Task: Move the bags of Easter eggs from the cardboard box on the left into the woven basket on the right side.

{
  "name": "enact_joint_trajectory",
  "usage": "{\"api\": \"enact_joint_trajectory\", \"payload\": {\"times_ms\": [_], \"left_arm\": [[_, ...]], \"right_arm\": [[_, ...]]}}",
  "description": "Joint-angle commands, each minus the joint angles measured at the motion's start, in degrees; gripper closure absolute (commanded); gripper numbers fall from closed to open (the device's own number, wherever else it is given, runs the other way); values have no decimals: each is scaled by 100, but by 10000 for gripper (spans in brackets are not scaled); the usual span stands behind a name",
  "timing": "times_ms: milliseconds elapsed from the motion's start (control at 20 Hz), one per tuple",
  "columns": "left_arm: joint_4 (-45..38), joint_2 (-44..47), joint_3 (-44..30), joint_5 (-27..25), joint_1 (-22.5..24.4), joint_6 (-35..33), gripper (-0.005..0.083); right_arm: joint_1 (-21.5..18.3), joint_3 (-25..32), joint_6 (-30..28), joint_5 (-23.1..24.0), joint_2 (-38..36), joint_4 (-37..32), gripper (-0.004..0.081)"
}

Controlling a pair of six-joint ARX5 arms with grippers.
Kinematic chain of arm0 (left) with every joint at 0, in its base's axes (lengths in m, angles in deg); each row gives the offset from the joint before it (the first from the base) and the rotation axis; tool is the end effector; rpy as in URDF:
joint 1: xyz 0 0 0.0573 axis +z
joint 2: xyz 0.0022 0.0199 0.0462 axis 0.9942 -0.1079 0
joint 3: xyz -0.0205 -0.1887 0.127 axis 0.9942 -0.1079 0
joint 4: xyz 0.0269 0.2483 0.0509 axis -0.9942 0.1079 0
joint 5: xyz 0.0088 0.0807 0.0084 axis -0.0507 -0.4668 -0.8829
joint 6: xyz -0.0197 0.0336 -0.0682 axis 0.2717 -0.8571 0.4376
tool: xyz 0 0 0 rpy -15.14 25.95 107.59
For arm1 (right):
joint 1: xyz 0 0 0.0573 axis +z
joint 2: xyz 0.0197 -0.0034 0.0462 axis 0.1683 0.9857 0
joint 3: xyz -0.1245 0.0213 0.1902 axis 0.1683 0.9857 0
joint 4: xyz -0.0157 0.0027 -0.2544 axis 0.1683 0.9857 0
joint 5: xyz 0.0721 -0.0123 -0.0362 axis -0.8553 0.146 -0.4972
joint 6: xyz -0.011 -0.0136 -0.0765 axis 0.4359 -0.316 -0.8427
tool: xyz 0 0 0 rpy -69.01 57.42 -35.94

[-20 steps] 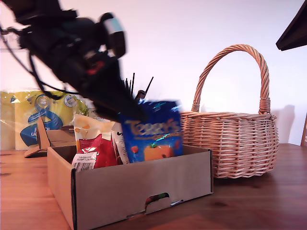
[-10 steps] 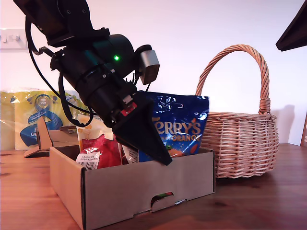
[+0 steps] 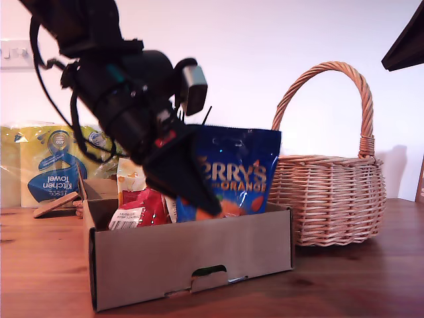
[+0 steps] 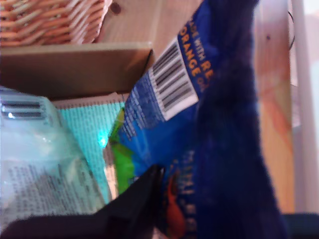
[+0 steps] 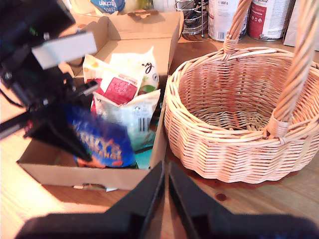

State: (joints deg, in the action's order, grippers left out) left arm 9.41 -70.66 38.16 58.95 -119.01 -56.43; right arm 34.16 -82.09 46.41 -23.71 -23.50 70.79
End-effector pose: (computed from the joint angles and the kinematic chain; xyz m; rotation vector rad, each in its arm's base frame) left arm 0.2680 -0.2370 0.1222 0.3667 0.9702 -1.4144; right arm 0.1736 0.0912 0.2245 -0.0575 0.4459 0.5905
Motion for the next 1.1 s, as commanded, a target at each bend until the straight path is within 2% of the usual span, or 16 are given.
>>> {"api": "enact_joint_trajectory", "payload": {"times_ms": [0,200,350,650,750,900,1050], "left_arm": [[186,-118,197,90,-31,-4,702],[568,-120,654,85,-31,-7,753],[538,-118,1003,28,-33,-7,798],[212,-118,1805,-177,-20,210,797],[-304,-118,1904,-177,13,544,797],[-1110,-133,1910,-286,22,1401,797],[-1939,-162,1910,-385,20,1843,797]], "right_arm": [[26,-46,-4,-2,-7,-24,783],[26,-46,-4,-2,-7,-17,783],[26,-46,-4,0,-7,-13,783],[26,-46,-4,0,-7,-9,783],[26,-46,-4,-2,-7,-11,783],[26,-46,-4,-2,-7,-7,783],[26,-46,-4,-2,-7,-7,783]]}}
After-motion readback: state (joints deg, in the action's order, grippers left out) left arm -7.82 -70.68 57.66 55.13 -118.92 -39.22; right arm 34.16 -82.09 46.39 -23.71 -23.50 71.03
